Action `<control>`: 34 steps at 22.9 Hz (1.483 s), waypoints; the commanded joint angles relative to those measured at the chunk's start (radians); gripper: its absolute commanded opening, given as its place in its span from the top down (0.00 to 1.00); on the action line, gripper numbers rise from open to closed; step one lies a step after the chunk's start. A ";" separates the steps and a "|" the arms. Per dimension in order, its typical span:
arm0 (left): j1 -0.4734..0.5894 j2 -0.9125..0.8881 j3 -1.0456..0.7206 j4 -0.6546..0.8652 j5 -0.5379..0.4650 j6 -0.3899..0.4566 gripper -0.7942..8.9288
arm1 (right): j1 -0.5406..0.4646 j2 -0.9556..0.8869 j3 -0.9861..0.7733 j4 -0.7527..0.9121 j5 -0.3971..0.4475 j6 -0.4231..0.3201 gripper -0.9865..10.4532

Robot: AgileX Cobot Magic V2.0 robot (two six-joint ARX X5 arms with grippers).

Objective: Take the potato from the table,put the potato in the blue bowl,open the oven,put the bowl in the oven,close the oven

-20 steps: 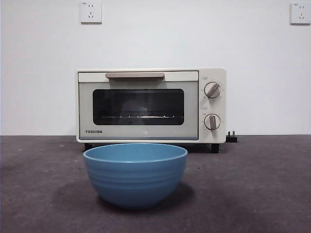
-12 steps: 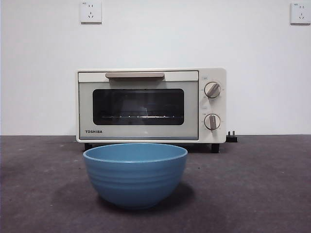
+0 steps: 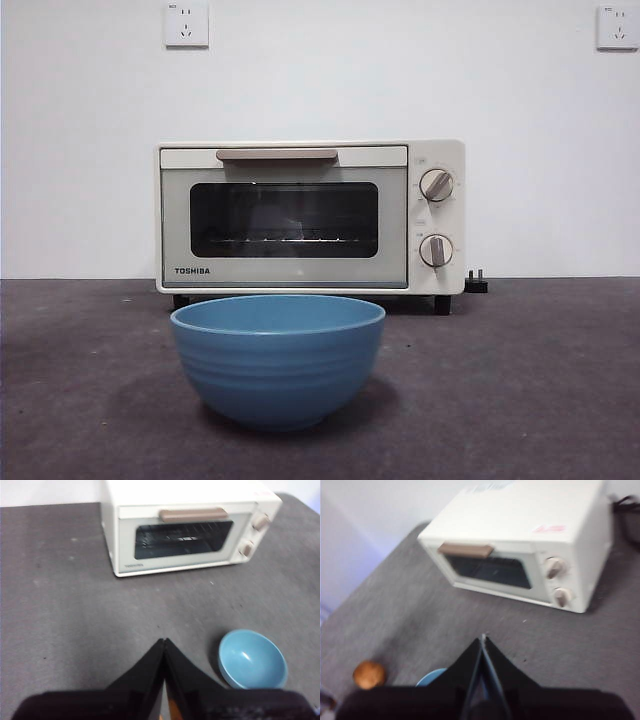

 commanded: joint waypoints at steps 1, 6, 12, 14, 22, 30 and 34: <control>0.000 0.008 0.015 -0.038 0.055 0.062 0.92 | 0.097 0.072 0.037 0.014 0.040 -0.051 0.92; 0.000 0.008 0.018 -0.130 0.106 0.082 0.92 | 0.313 0.235 0.099 0.055 0.100 -0.055 0.92; -0.005 -0.001 0.018 -0.259 0.035 0.077 0.92 | 0.564 0.476 0.246 0.071 0.172 -0.098 0.92; -0.005 -0.011 0.027 -0.266 0.030 0.055 0.92 | 0.645 0.582 0.316 0.074 0.200 -0.114 0.91; -0.044 -0.053 0.165 -0.273 -0.007 -0.026 0.92 | 0.843 0.929 0.581 0.063 0.273 -0.191 0.72; -0.188 -0.137 0.280 -0.274 -0.245 0.011 0.92 | 0.988 1.093 0.665 0.100 0.335 -0.305 0.36; -0.258 -0.138 0.350 -0.274 -0.237 0.019 0.92 | 1.047 1.154 0.665 0.154 0.397 -0.317 0.36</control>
